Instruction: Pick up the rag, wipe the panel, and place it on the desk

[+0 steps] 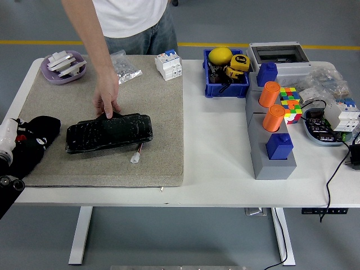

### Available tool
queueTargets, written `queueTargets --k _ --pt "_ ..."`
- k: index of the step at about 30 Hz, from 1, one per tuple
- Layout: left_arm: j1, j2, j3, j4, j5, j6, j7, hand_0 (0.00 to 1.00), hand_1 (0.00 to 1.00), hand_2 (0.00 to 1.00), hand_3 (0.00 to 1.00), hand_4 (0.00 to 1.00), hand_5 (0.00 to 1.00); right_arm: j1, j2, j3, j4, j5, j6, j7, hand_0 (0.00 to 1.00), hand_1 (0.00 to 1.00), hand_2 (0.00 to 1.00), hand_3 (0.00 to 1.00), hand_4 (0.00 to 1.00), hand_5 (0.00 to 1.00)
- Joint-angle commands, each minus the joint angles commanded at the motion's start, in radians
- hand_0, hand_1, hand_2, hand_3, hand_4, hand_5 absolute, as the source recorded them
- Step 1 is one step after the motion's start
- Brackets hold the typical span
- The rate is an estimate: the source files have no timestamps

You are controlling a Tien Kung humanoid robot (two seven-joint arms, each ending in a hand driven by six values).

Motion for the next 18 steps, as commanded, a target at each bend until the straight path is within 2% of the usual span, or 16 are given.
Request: queueTargets --k 1,2,7,8,13,14,18 --pt "0.000 0.000 0.001 0.001 0.003 0.005 -0.001 0.358 0.432 0.733 0.583 0.773 0.173 -0.001 -0.001 0.012 0.000 -0.010 -0.001 0.001 0.710 0.495 0.631 0.616 0.998 0.546" --pt "0.001 0.000 0.000 0.000 0.008 0.006 0.001 0.275 0.316 0.626 0.561 0.495 0.002 -0.001 -0.001 0.018 0.001 -0.016 -0.002 0.001 0.710 0.496 0.631 0.616 0.998 0.546" --pt "0.004 0.002 0.006 0.001 0.033 0.028 0.005 0.275 0.316 0.626 0.561 0.495 0.002 -0.001 -0.004 0.023 0.000 -0.020 -0.003 0.001 0.710 0.496 0.631 0.616 0.998 0.546" --pt "0.004 0.002 0.008 0.002 0.038 0.032 0.006 0.242 0.216 0.575 0.536 0.186 0.002 -0.002 -0.004 0.025 0.000 -0.023 -0.003 0.001 0.710 0.496 0.632 0.617 0.998 0.546" --pt "0.008 0.000 0.014 0.007 0.050 0.053 0.006 0.242 0.216 0.575 0.536 0.186 0.002 -0.001 -0.004 0.026 0.000 -0.027 -0.003 0.000 0.710 0.496 0.632 0.617 0.998 0.546" --pt "0.008 0.000 0.016 0.007 0.052 0.059 0.003 0.224 0.176 0.543 0.496 0.151 0.002 -0.001 -0.003 0.025 0.000 -0.025 -0.003 0.000 0.710 0.496 0.631 0.616 0.998 0.546" --pt "0.009 0.001 0.017 0.005 0.056 0.070 -0.002 0.224 0.176 0.543 0.496 0.151 0.002 -0.001 -0.004 0.017 0.000 -0.019 -0.002 -0.002 0.710 0.496 0.631 0.616 0.998 0.546"
